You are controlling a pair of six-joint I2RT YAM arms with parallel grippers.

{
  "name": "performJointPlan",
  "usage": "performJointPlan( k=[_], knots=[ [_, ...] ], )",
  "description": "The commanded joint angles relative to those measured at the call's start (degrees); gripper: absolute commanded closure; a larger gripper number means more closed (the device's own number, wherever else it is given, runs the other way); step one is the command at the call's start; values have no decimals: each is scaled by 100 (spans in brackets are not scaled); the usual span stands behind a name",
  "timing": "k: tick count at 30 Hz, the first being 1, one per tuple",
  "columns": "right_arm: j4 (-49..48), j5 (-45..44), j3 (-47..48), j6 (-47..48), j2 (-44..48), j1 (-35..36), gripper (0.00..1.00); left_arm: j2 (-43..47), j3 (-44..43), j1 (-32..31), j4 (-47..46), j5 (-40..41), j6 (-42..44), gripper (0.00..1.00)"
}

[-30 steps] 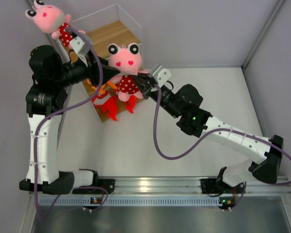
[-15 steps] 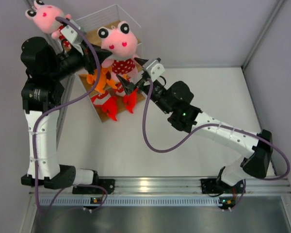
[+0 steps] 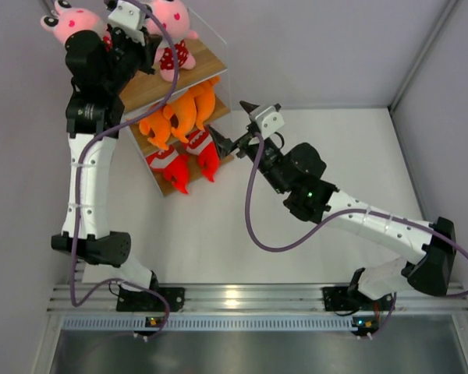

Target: Place and organize the stuffed toys onto the shelf

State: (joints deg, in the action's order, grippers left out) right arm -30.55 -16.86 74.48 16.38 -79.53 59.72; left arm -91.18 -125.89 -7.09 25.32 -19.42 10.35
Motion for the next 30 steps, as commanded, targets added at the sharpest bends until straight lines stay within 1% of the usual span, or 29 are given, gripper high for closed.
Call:
performJointPlan(
  k=[1, 5, 11, 16, 23, 24, 25, 27, 29, 30],
  knots=[
    [-145, -177, -161, -118, 297, -57, 6, -206, -191, 59, -835, 834, 240, 100],
    [-276, -326, -503, -223, 376, -66, 6, -488, -296, 76, -1029, 1124, 292, 100],
    [-171, -344, -575, -276, 377, -75, 6, -779, -349, 191, -1310, 1441, 389, 100],
    [-215, -353, -619, -302, 324, -93, 5, -945, -375, 199, -1337, 1397, 512, 100],
    [-180, -282, -645, -390, 297, -93, 5, -1034, -384, 261, -1381, 1362, 459, 100],
    [-180, -282, -636, -390, 297, -93, 5, -1042, -393, 261, -1407, 1466, 451, 95],
    [-180, -274, -636, -390, 306, -84, 5, -1043, -384, 261, -1425, 1563, 398, 76],
    [-136, -239, -636, -390, 315, -93, 5, -1025, -384, 261, -1495, 1879, 319, 59],
    [-118, -204, -627, -416, 324, -93, 5, -1008, -375, 261, -1513, 1880, 336, 51],
    [-118, -177, -627, -425, 332, -93, 5, -990, -367, 261, -1513, 1880, 371, 51]
  ],
)
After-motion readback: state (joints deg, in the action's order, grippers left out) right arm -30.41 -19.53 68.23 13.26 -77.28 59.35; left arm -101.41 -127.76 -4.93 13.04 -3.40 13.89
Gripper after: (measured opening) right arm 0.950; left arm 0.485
